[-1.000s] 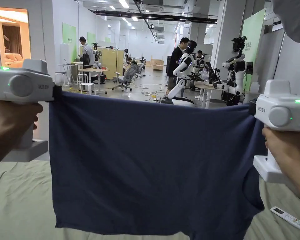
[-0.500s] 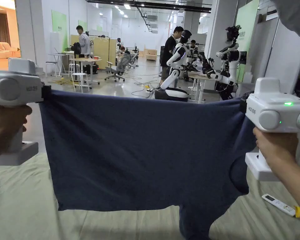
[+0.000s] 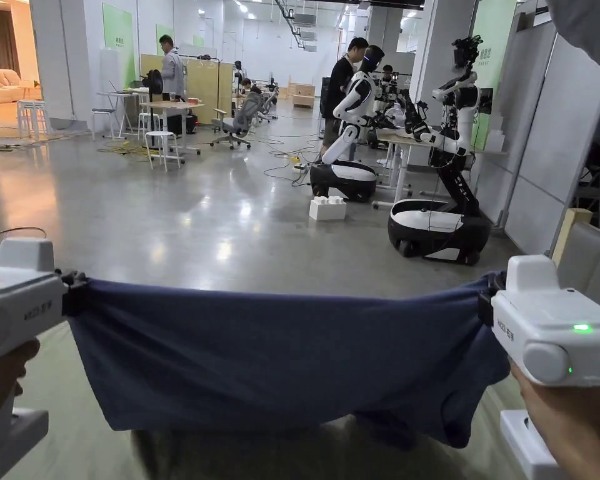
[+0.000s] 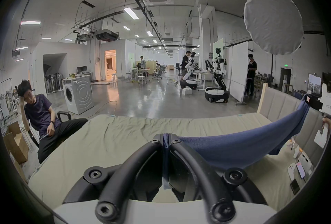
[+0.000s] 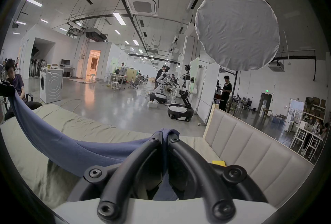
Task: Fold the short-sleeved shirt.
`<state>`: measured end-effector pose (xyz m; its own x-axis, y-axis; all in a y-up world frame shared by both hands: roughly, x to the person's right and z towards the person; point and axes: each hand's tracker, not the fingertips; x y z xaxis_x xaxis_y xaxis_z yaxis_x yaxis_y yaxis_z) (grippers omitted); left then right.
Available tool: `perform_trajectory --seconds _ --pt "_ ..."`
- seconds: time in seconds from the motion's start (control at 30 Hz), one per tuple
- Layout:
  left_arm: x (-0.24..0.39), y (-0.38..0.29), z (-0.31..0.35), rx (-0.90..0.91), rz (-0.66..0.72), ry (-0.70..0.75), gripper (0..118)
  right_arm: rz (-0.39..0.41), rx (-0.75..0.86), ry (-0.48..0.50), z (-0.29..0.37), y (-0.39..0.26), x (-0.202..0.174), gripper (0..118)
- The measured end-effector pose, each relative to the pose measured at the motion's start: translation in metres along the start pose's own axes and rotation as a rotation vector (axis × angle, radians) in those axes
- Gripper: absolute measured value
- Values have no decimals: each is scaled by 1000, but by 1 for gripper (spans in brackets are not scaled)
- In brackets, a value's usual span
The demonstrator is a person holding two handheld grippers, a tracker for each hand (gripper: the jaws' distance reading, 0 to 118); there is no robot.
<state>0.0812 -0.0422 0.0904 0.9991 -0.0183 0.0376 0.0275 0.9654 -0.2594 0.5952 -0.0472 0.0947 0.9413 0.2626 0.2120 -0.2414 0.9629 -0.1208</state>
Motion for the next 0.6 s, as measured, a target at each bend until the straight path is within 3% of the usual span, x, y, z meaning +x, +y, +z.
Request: perform_trajectory --seconds 0.17,0.27,0.4,0.6 --pt "3 -43 36 -29 1 -10 5 19 -12 12 56 -27 -2 5" --pt "-32 -63 39 -79 60 -32 5 16 -22 15 90 -44 -2 4" --pt "-42 -86 61 -96 58 -40 5 -4 -62 27 132 -68 1 5" --pt "-42 -129 101 -130 23 -47 5 28 -158 54 187 -109 -3 5"
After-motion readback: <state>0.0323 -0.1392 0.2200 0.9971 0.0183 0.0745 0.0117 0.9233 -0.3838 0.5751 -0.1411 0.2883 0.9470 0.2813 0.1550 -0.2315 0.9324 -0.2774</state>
